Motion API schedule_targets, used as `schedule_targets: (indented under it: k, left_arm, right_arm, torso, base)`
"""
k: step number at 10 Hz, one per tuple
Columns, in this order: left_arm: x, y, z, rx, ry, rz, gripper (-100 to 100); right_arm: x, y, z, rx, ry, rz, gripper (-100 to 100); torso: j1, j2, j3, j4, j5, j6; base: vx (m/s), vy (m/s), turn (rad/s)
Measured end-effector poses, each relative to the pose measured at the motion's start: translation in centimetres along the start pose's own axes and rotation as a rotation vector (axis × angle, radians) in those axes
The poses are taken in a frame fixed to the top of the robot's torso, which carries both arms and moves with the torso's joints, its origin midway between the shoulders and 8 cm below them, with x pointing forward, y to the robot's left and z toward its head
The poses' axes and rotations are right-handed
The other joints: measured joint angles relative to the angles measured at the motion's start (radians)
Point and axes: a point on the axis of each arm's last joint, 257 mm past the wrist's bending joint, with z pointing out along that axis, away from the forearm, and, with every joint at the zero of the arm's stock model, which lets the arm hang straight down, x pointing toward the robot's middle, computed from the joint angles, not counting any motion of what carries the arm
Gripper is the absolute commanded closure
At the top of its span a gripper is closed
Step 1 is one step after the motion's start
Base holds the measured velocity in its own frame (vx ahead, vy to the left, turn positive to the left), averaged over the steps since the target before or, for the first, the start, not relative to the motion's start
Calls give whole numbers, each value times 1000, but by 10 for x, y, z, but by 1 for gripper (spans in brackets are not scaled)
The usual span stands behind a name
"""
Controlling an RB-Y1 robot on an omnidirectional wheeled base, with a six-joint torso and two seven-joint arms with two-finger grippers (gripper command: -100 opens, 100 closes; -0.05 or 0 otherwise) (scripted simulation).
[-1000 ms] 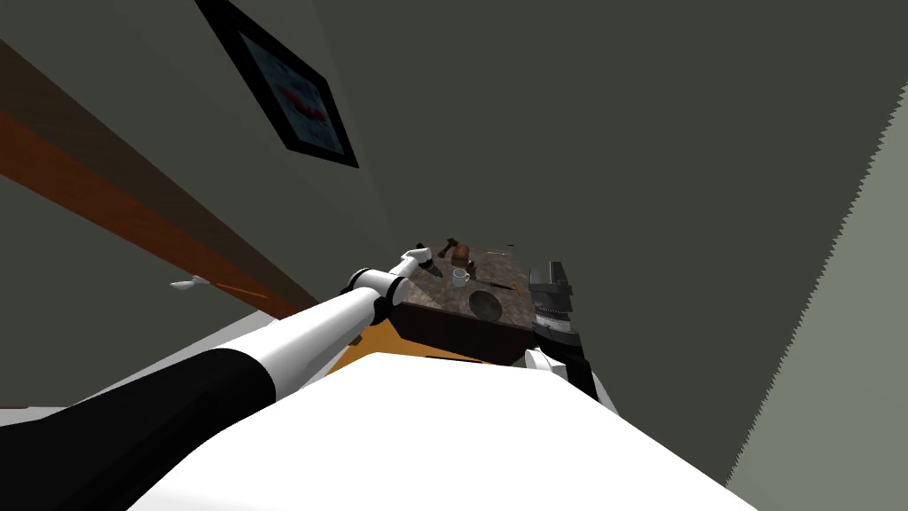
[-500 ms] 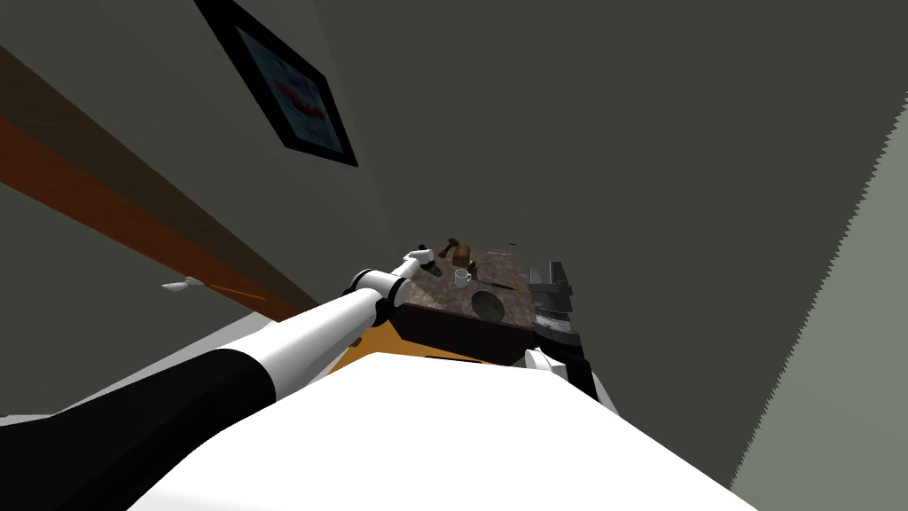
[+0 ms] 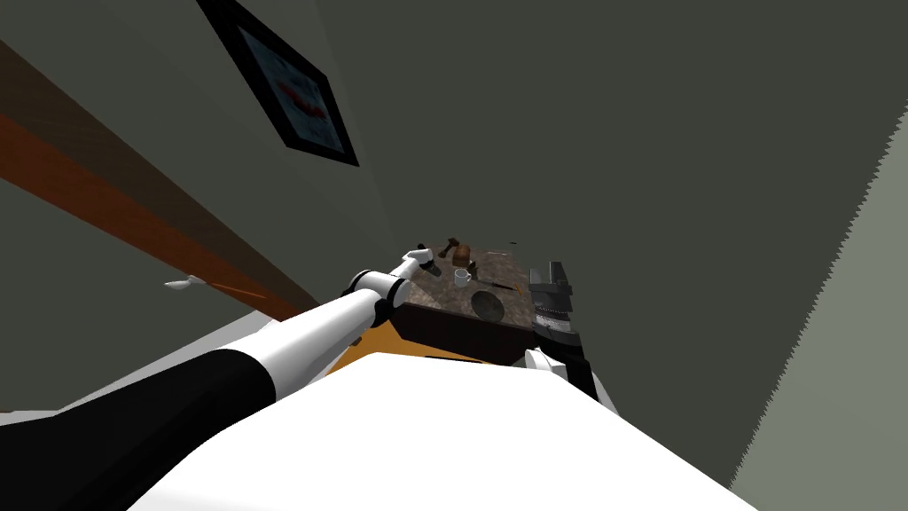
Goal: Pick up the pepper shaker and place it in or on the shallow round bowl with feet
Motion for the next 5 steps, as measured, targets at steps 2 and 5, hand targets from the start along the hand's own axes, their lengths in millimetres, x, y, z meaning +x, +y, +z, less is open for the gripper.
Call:
schedule_targets:
  k: [2,5]
  left_arm:
    - [-2,-4,-2,-4,-6,2,100]
    - [-1,-13,-8,-7,-2,10,0]
  right_arm:
    - [0,0,0,0,0,0,0]
    - [0,0,0,0,0,0,0]
  torso:
    - [-1,0,0,0,0,1]
    - [0,0,0,0,0,1]
  base:
    - [-3,-50,16]
    - [-2,-25,17]
